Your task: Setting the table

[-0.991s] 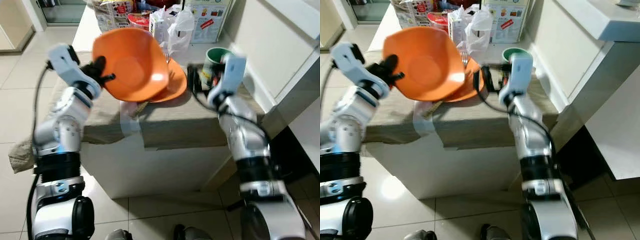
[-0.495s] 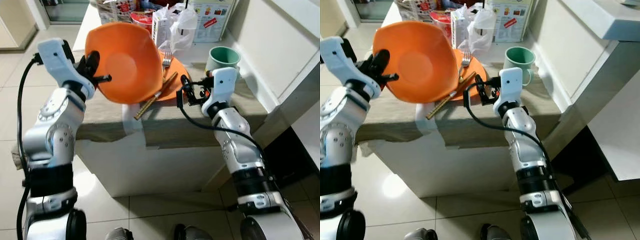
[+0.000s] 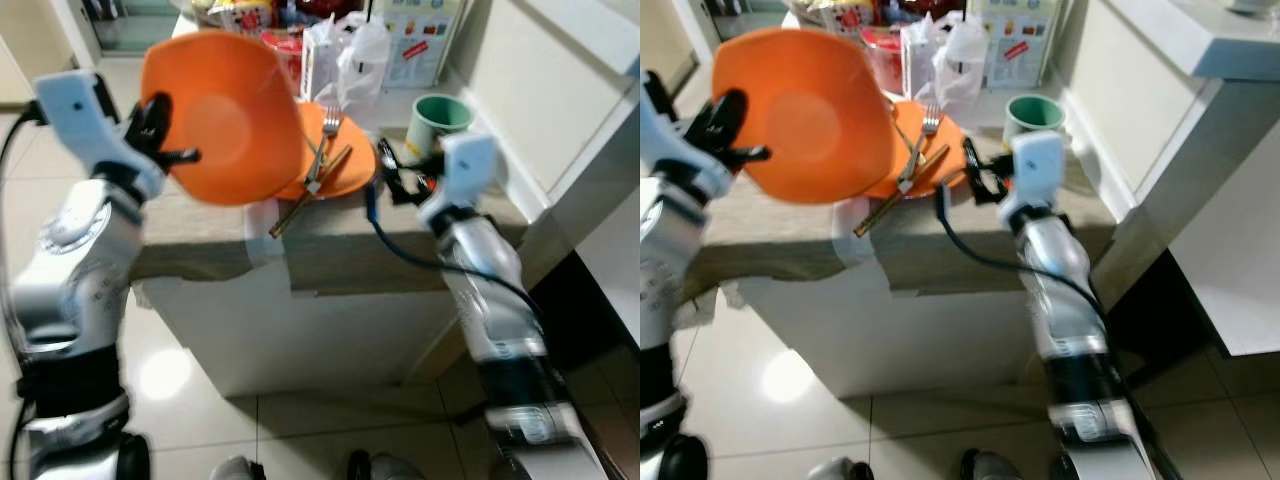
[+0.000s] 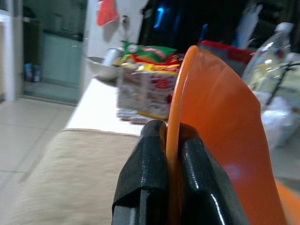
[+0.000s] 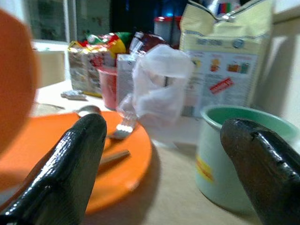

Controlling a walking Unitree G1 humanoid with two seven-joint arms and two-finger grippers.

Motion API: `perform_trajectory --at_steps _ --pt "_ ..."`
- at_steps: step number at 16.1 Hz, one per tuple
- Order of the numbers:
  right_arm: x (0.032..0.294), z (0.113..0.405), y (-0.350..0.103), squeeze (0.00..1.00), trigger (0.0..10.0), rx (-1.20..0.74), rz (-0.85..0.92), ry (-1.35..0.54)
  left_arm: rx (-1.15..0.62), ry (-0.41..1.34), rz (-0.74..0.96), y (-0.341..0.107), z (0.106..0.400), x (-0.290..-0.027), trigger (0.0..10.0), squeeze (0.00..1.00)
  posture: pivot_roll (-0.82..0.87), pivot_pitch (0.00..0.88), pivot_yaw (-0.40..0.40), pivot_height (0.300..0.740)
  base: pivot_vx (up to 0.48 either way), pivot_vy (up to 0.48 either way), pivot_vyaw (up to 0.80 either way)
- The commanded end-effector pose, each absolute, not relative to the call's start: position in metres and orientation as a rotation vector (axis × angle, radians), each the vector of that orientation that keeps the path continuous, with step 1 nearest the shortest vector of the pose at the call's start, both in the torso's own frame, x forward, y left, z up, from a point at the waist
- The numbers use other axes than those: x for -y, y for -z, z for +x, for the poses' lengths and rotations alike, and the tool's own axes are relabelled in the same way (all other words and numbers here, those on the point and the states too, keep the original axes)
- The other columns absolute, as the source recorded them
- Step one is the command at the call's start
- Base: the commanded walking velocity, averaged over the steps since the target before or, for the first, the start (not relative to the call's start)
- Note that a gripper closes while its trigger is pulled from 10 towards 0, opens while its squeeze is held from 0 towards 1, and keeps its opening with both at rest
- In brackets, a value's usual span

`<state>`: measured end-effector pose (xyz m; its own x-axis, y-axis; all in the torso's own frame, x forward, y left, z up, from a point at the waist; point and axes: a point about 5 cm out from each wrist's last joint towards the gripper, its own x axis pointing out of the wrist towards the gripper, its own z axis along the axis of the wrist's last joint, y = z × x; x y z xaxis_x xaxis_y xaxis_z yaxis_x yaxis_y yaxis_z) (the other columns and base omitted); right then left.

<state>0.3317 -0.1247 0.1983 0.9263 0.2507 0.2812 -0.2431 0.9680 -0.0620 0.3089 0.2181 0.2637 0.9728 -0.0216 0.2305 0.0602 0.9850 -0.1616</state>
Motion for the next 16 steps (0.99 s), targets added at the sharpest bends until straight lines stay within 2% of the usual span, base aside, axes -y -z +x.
perform_trajectory --at_steps 1,6,9,13,16 --pt "0.129 0.325 -0.203 0.00 10.0 0.302 -0.037 -0.257 0.285 0.029 -0.143 -0.276 0.300 -0.223 0.0 0.00 -0.07 0.052 -0.028 0.740 0.000 0.000 0.00" --pt "0.142 0.301 -0.197 0.00 10.0 0.283 -0.110 -0.258 0.296 -0.069 -0.057 -0.286 0.275 -0.253 0.0 0.00 -0.07 0.048 -0.021 0.740 0.000 0.000 0.00" --pt "0.143 0.292 -0.189 0.00 10.0 0.271 -0.154 -0.259 0.333 -0.165 0.027 -0.305 0.251 -0.290 0.0 0.00 -0.05 0.039 -0.021 0.740 0.000 0.000 0.00" --pt "0.142 0.293 -0.177 0.00 10.0 0.229 -0.139 -0.264 0.211 -0.293 0.119 -0.280 0.225 -0.336 0.0 0.00 -0.02 0.037 -0.025 0.740 0.000 0.000 0.00" --pt "0.138 0.297 -0.174 0.00 10.0 0.219 -0.139 -0.280 0.139 -0.367 0.151 -0.263 0.206 -0.354 0.0 0.00 0.00 0.038 -0.043 0.740 0.000 0.000 0.00"
